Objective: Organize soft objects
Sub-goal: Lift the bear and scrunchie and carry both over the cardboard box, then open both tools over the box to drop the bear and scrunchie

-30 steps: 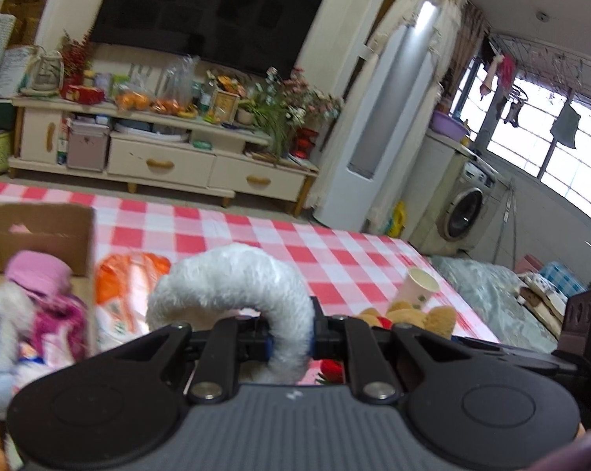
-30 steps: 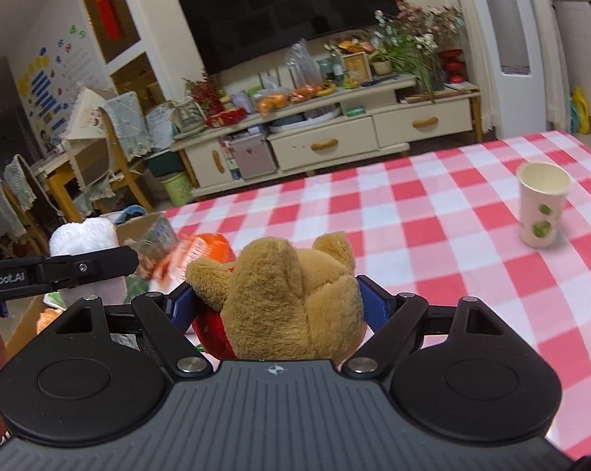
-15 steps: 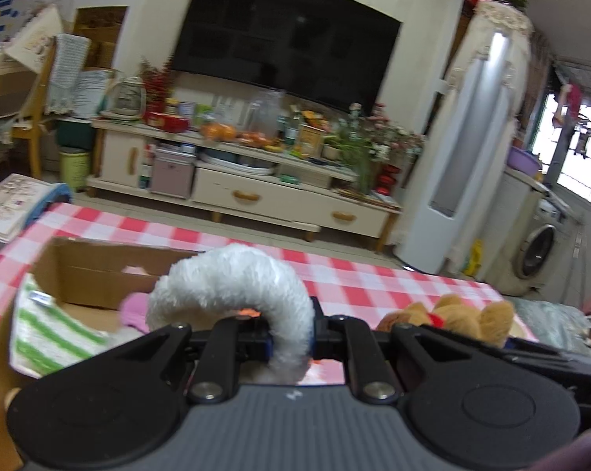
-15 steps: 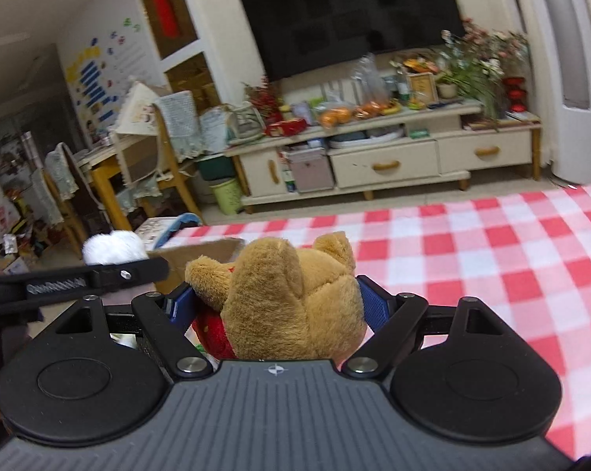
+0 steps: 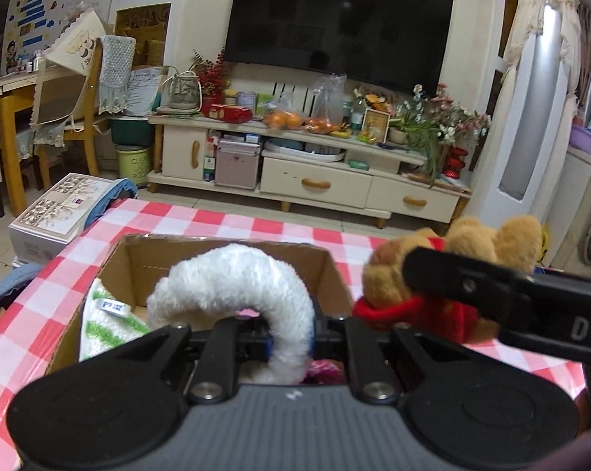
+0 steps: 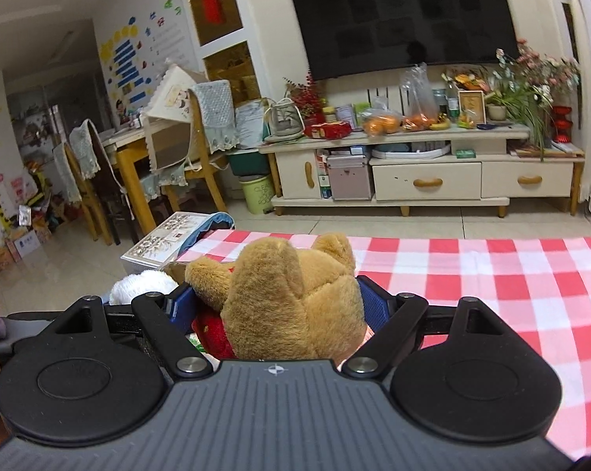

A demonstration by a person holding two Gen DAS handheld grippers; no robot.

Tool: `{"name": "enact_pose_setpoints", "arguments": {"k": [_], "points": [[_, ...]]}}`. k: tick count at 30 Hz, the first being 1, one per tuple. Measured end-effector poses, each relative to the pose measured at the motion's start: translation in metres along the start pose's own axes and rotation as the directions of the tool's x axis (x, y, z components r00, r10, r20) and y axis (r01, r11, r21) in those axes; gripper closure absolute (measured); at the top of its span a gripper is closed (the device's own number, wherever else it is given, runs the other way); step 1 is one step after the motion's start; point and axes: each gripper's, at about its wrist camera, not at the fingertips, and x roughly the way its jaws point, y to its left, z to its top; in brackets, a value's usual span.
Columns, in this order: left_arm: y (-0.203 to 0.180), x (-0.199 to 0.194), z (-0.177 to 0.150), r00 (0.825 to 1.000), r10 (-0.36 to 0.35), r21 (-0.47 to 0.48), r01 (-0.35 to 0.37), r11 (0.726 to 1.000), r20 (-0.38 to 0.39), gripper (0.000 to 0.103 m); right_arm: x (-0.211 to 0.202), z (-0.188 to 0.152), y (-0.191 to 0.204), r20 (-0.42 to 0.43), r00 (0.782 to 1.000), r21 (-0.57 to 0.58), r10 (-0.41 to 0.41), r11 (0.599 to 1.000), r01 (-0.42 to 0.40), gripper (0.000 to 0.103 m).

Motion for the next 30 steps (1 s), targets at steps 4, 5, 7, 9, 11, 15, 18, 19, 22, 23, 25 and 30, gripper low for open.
{"name": "enact_pose_setpoints", "arguments": {"k": [4, 5, 7, 9, 11, 15, 18, 19, 22, 23, 25, 30], "points": [[0.004, 0.007, 0.0, 1.0, 0.024, 0.009, -0.024, 1.0, -0.012, 0.091, 0.016, 0.001, 0.005, -0.007, 1.0, -0.011, 0.006, 1.0, -0.006, 0.0], [0.005, 0.008, 0.0, 1.0, 0.026, 0.007, -0.026, 1.0, -0.016, 0.091, 0.019, 0.002, 0.006, -0.008, 1.0, -0.018, 0.007, 1.0, -0.007, 0.0], [0.008, 0.009, -0.001, 0.999, 0.034, 0.005, -0.034, 0.999, -0.021, 0.091, 0.024, 0.002, 0.008, -0.013, 1.0, -0.025, 0.012, 1.0, -0.013, 0.0], [0.01, 0.009, -0.002, 0.999, 0.04, 0.001, -0.04, 0.999, -0.026, 0.091, 0.028, 0.003, 0.01, -0.021, 1.0, -0.027, 0.023, 0.999, -0.024, 0.0], [0.012, 0.01, -0.002, 0.999, 0.041, -0.005, -0.041, 0.999, -0.029, 0.091, 0.032, 0.003, 0.013, -0.031, 0.999, -0.033, 0.031, 0.999, -0.032, 0.0], [0.015, 0.011, -0.002, 0.998, 0.055, -0.015, -0.055, 0.998, -0.037, 0.091, 0.039, 0.002, 0.019, -0.042, 0.998, -0.043, 0.036, 0.998, -0.037, 0.0], [0.018, 0.012, -0.004, 0.997, 0.055, -0.022, -0.056, 0.998, -0.046, 0.091, 0.043, 0.001, 0.02, -0.048, 0.998, -0.045, 0.035, 0.998, -0.037, 0.0], [0.019, 0.013, -0.004, 0.997, 0.055, -0.023, -0.056, 0.998, -0.048, 0.09, 0.044, 0.001, 0.02, -0.051, 0.998, -0.047, 0.035, 0.998, -0.038, 0.0], [0.019, 0.014, -0.005, 0.996, 0.065, -0.019, -0.066, 0.998, -0.054, 0.087, 0.049, 0.0, 0.02, -0.06, 0.998, -0.047, 0.038, 0.998, -0.041, 0.0], [0.019, 0.014, -0.006, 0.996, 0.069, -0.019, -0.071, 0.997, -0.059, 0.082, 0.05, 0.001, 0.019, -0.071, 0.997, -0.043, 0.038, 0.998, -0.041, 0.0], [0.021, 0.015, -0.006, 0.994, 0.078, -0.02, -0.08, 0.997, -0.074, 0.069, 0.051, 0.001, 0.016, -0.082, 0.996, -0.026, 0.035, 0.999, -0.038, 0.0], [0.024, 0.01, -0.005, 0.991, 0.117, -0.03, -0.119, 0.992, -0.066, 0.041, 0.04, 0.003, 0.014, -0.057, 0.998, 0.003, 0.041, 0.999, -0.04, 0.0]]}}
